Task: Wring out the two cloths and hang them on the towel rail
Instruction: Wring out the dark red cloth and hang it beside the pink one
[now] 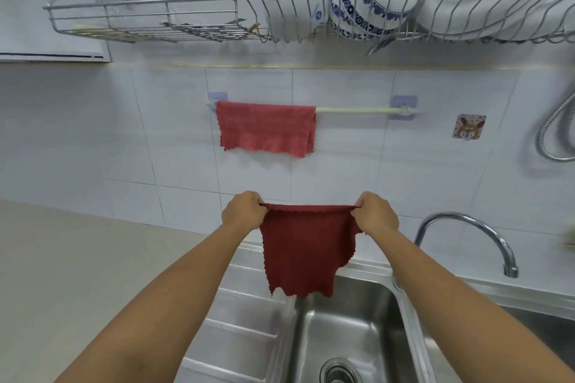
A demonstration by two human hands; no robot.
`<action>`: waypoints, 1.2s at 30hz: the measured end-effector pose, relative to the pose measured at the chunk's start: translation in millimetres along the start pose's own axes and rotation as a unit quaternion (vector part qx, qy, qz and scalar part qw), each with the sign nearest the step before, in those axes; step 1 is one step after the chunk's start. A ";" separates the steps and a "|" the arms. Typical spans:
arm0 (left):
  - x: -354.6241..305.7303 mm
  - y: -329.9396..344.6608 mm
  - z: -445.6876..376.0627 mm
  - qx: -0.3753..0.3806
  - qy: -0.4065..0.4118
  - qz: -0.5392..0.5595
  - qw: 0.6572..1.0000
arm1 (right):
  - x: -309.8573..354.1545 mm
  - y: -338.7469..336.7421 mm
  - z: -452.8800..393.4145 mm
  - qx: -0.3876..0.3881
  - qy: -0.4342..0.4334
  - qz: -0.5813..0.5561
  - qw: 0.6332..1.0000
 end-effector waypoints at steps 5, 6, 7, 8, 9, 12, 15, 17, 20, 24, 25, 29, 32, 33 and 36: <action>-33.0 -4.2 -22.4 0.107 -0.019 0.218 0.970 | -2.0 -35.2 -30.9 -0.041 0.044 -0.092 0.994; -41.9 -6.5 -27.0 0.114 -0.023 0.269 0.956 | -1.5 -42.3 -39.3 -0.042 0.052 -0.139 0.988; -50.0 -8.3 -31.5 0.120 -0.026 0.318 0.940 | -1.3 -48.1 -46.9 -0.039 0.065 -0.196 0.978; -57.9 -10.7 -35.9 0.126 -0.028 0.361 0.924 | -1.3 -53.0 -53.9 -0.030 0.084 -0.269 0.959; -64.1 -13.2 -38.9 0.134 -0.031 0.395 0.908 | -0.4 -56.6 -58.3 -0.012 0.108 -0.356 0.928; -88.0 -22.9 -57.5 0.142 -0.020 0.463 0.874 | 7.6 -72.8 -77.6 0.017 0.136 -0.565 0.814; -117.5 -36.1 -82.9 0.112 0.007 0.487 0.866 | 21.3 -97.6 -104.1 -0.016 0.100 -0.647 0.756; -138.3 -43.6 -98.0 0.085 0.032 0.505 0.858 | 29.6 -113.7 -120.6 -0.062 0.076 -0.653 0.751; -164.7 -49.4 -119.4 0.029 0.086 0.456 0.885 | 37.5 -132.2 -141.1 -0.151 0.023 -0.566 0.810; -188.8 -45.4 -140.8 -0.017 0.175 0.331 0.927 | 42.5 -143.6 -161.0 -0.271 -0.063 -0.335 0.900; -192.2 -42.1 -146.8 -0.023 0.200 0.290 0.936 | 42.5 -142.6 -166.5 -0.282 -0.080 -0.298 0.908; -196.1 -31.0 -164.9 -0.103 0.287 0.075 0.949 | 36.9 -124.5 -175.1 -0.327 -0.147 -0.130 0.925; -195.0 -25.1 -174.6 -0.161 0.294 0.012 0.942 | 35.4 -108.8 -175.7 -0.371 -0.199 0.029 0.906; -196.4 -23.7 -177.4 -0.177 0.292 0.007 0.940 | 35.7 -106.6 -178.1 -0.380 -0.202 0.062 0.901; -200.0 -23.5 -180.4 -0.210 0.301 0.004 0.930 | 41.0 -109.1 -182.5 -0.383 -0.184 0.098 0.900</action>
Point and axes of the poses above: each hand's wrist, its own z-axis away from the middle knuckle, its own y-axis out of the palm, x = y × z, the point moved 2 cm from there along -z, towards the middle knuckle, and after that the axes turned 5 degrees about z, right-handed, at the moved point
